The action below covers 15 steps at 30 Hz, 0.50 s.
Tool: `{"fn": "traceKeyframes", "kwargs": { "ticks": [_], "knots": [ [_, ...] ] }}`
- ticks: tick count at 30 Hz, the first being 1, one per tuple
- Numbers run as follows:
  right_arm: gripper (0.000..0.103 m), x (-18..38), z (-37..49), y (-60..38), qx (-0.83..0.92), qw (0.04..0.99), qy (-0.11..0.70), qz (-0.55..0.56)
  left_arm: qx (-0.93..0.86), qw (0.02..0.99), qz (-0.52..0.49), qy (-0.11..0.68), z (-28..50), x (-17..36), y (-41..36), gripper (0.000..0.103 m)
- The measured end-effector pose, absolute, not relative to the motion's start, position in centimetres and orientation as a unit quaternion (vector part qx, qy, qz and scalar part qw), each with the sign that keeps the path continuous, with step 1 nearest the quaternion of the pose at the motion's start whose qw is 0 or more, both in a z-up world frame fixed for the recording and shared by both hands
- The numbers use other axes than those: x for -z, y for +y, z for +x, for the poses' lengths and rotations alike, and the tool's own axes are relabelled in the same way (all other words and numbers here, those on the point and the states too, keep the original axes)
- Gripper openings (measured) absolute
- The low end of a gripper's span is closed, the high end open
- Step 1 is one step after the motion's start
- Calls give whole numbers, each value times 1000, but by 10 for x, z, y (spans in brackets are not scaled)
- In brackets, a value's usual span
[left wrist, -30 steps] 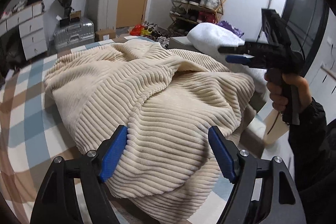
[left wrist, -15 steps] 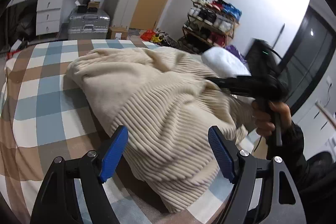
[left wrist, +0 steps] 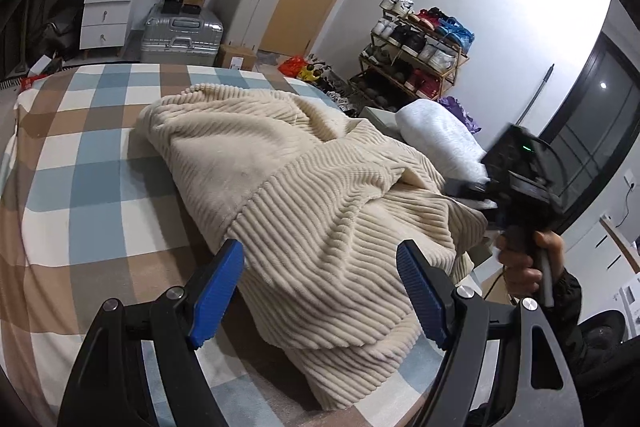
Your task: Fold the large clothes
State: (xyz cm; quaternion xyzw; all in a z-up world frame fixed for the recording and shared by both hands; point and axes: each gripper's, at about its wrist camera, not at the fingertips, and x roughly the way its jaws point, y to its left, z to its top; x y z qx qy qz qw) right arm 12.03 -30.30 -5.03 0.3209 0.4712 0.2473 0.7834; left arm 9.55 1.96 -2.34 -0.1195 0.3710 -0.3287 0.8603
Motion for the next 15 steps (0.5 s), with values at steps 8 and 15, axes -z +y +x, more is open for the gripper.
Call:
{"fn": "traceKeyframes", "kwargs": {
  "ticks": [8, 15],
  "knots": [
    [13, -24, 86, -256, -276, 860, 389, 182, 322, 869, -108, 360, 87, 12, 30, 75],
    [13, -51, 21, -280, -210, 901, 349, 148, 332, 870, -117, 344, 93, 2, 33, 75]
  ]
}}
